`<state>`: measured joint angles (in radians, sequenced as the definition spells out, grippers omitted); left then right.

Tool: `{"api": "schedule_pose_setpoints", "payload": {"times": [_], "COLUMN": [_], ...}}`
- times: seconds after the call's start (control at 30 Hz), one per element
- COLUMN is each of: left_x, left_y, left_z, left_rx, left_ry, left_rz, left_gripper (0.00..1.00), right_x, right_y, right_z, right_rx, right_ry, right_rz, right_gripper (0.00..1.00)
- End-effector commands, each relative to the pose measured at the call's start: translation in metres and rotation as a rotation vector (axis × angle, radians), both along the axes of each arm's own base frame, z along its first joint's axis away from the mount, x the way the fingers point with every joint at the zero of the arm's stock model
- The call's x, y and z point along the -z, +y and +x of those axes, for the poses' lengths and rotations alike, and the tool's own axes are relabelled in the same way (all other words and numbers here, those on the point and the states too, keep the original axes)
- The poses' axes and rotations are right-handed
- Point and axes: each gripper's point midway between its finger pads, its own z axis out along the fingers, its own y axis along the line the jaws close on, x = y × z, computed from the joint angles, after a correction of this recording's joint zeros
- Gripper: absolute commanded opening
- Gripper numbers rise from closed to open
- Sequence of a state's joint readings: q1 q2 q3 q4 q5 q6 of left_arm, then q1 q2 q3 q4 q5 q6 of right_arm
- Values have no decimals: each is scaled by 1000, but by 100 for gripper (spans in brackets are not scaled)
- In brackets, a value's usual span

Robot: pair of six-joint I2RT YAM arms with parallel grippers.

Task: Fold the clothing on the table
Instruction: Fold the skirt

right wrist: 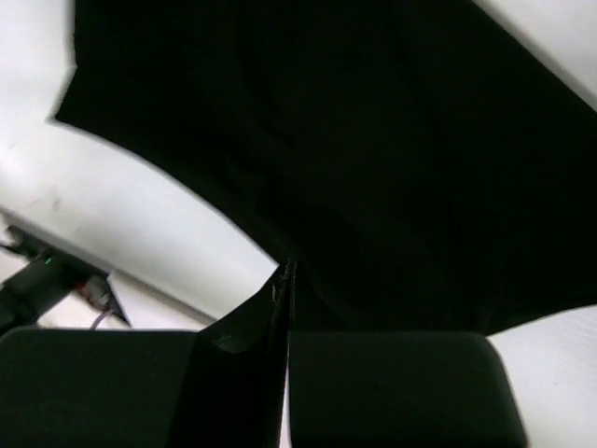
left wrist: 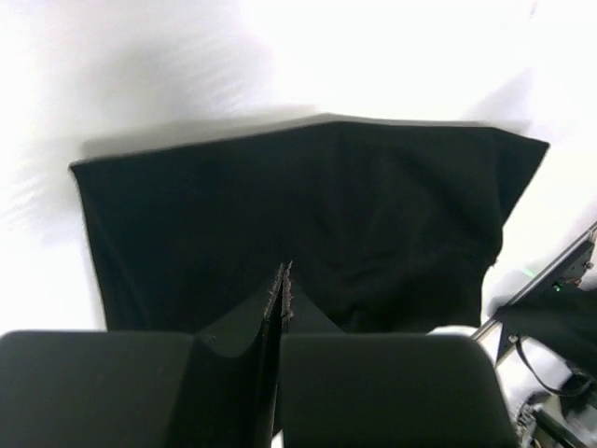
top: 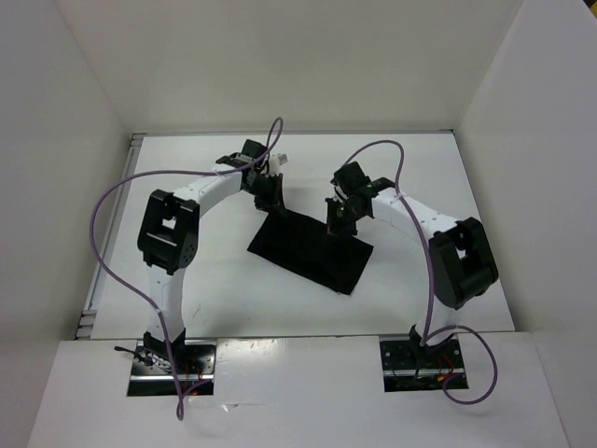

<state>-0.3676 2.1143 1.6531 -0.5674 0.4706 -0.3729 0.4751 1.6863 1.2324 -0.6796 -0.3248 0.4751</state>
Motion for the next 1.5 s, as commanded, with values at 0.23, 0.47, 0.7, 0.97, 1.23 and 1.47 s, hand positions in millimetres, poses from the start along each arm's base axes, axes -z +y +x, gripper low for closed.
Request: {"api": "schedule_pose_setpoints", "payload": {"times": [0.23, 0.47, 0.7, 0.97, 1.23, 1.47], "left_x": [52, 66, 77, 57, 2, -39], "left_y": [32, 42, 44, 38, 24, 8], "left_z": [-39, -54, -56, -22, -6, -55], "left_rx": [-82, -110, -119, -119, -75, 27], "left_ry": [93, 127, 158, 90, 19, 0], "left_rz": [136, 200, 219, 208, 88, -10], "left_gripper": [0, 0, 0, 0, 2, 3], "right_x": [60, 99, 98, 16, -50, -22], "right_y": [-51, -83, -102, -82, -92, -62], "right_z": [-20, -2, 93, 128, 93, 35], "right_rx": [167, 233, 274, 155, 136, 82], "right_ry": [130, 224, 123, -113, -250, -118], "right_rz": [-261, -320, -286, -188, -224, -155], "right_gripper": [0, 0, 0, 37, 47, 20]}}
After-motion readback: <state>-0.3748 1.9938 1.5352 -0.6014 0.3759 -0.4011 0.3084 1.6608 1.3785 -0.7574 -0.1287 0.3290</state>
